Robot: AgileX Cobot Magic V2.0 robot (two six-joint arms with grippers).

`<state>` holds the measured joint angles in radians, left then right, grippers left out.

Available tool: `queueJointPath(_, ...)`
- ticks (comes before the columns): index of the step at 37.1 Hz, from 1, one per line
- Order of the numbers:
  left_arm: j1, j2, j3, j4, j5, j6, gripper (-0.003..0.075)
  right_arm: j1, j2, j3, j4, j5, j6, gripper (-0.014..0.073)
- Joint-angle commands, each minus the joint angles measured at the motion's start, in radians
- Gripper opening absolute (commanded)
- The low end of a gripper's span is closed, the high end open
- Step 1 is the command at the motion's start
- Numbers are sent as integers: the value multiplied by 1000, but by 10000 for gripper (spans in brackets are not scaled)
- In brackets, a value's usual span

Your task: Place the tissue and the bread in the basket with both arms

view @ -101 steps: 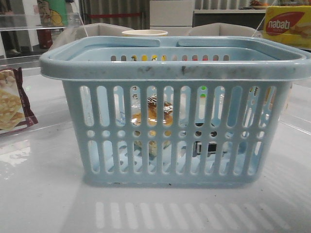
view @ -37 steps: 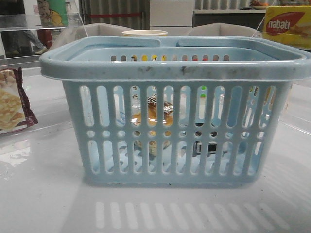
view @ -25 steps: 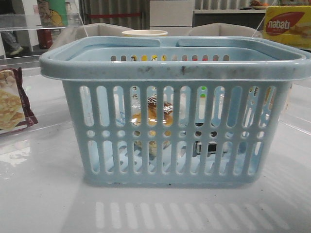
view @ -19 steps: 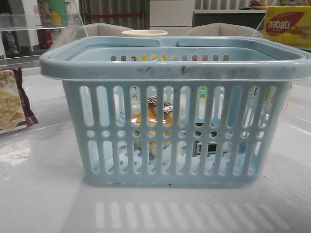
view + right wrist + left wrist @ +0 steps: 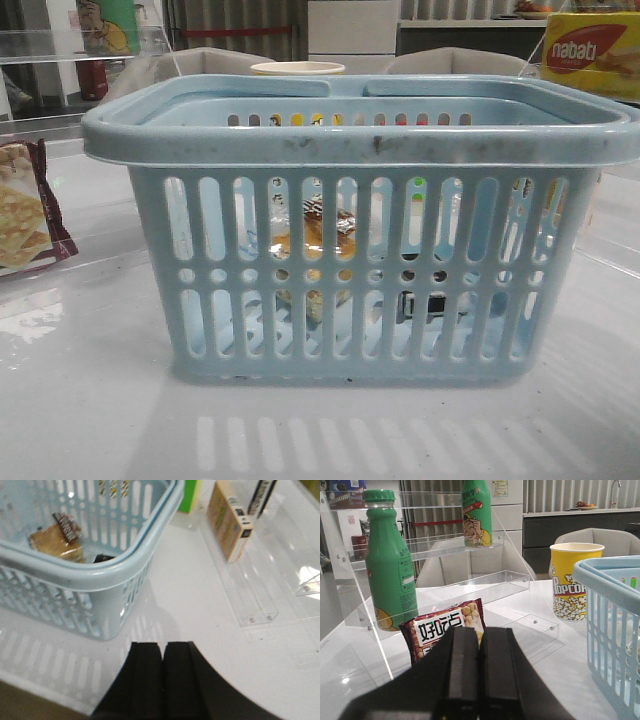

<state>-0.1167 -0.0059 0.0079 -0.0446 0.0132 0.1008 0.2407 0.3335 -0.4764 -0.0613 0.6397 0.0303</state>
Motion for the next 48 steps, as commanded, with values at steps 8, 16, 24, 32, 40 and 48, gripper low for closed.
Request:
queueJointPath(8, 0, -18, 0, -9, -90, 0, 91, -201, -225, 278, 17, -419, -9, 29)
queueJointPath(16, 0, -18, 0, -9, -90, 0, 91, -280, -365, 493, 19, -629, -3, 29)
queueJointPath(24, 0, -18, 0, -9, -90, 0, 91, -280, -362, 506, 21, -646, -2, 29)
queueJointPath(32, 0, -18, 0, -9, -90, 0, 91, -279, -362, 506, 28, -657, -11, 29)
queueJointPath(40, 0, -18, 0, -9, -90, 0, 91, -279, -362, 506, 28, -695, -45, 29)
queueJointPath(48, 0, -18, 0, -9, -90, 0, 91, -279, -362, 506, 30, -716, -46, 29)
